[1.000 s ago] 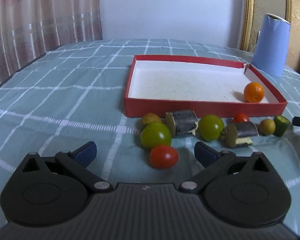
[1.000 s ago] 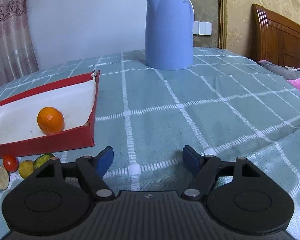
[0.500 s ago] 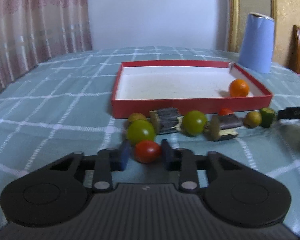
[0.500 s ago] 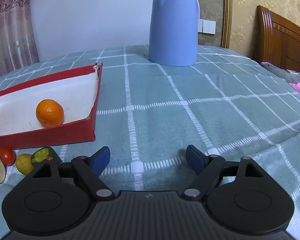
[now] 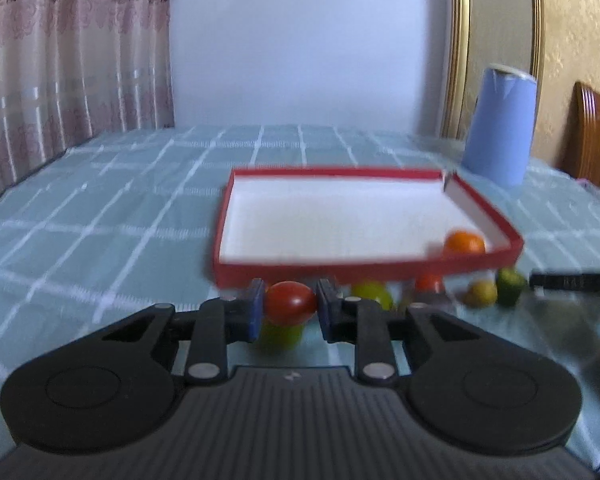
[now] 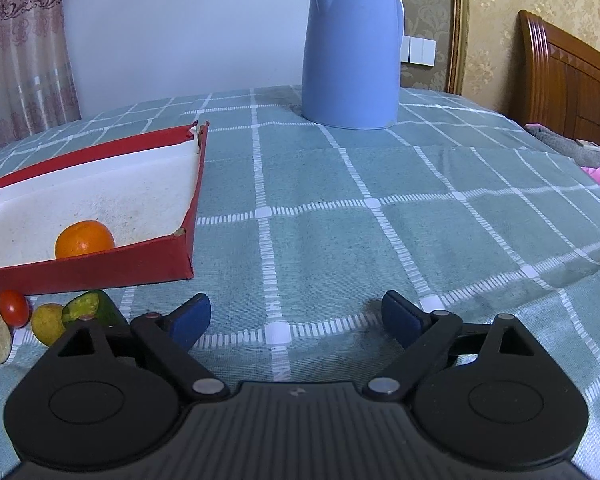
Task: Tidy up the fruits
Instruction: 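Grasp the red cherry tomato with the left gripper, then lower the red cherry tomato into the tray and open the left gripper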
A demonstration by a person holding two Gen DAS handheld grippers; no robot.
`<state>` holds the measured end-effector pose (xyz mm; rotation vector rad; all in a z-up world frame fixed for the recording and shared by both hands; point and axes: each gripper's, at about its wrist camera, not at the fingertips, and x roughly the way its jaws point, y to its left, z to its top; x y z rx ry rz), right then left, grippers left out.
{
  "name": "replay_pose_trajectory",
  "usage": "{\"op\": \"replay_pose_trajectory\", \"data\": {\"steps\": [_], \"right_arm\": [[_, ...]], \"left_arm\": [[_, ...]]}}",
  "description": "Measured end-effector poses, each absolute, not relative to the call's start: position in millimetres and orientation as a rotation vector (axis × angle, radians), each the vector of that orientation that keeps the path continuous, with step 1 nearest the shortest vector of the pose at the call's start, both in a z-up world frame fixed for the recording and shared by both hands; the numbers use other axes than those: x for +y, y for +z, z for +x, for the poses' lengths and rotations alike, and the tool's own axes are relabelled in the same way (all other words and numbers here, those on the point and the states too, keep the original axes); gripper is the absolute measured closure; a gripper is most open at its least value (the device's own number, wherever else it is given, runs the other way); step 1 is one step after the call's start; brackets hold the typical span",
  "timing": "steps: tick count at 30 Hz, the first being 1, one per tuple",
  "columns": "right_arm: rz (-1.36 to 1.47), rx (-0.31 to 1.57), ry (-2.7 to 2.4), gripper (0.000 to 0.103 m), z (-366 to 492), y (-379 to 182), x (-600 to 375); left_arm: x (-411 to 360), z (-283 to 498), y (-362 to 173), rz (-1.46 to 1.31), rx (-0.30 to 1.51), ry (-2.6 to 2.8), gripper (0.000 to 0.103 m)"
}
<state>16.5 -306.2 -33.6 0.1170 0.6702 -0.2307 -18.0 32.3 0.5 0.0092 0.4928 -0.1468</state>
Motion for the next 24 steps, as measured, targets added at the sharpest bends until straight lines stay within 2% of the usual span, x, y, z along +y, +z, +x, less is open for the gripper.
{"op": "replay_pose_trajectory", "data": {"steps": [5, 15, 17, 18, 23, 24], "right_arm": [[0.117, 0.670, -0.230, 0.010, 16.3, -33.6, -306.3], [0.117, 0.671, -0.229, 0.009, 16.0, -33.6, -306.4], [0.118, 0.671, -0.229, 0.009, 16.0, -33.6, -306.4], [0.118, 0.671, -0.229, 0.009, 16.0, -33.6, -306.4], [0.118, 0.671, -0.229, 0.009, 15.9, -33.6, -306.6], [0.118, 0.671, -0.228, 0.009, 16.0, -33.7, -306.5]], "left_arm": [[30.3, 33.2, 11.5, -0.017, 0.509, -0.124, 0.078], [26.0, 102.7, -16.7, -0.013, 0.651, -0.091, 0.078], [25.8, 104.4, -23.6, 0.001, 0.659, -0.092, 0.070], [26.1, 104.4, -25.8, 0.001, 0.664, -0.095, 0.059], [32.1, 83.9, -10.7, -0.024, 0.601, -0.124, 0.047], [34.8, 73.4, -4.9, -0.029, 0.576, -0.131, 0.040]]}}
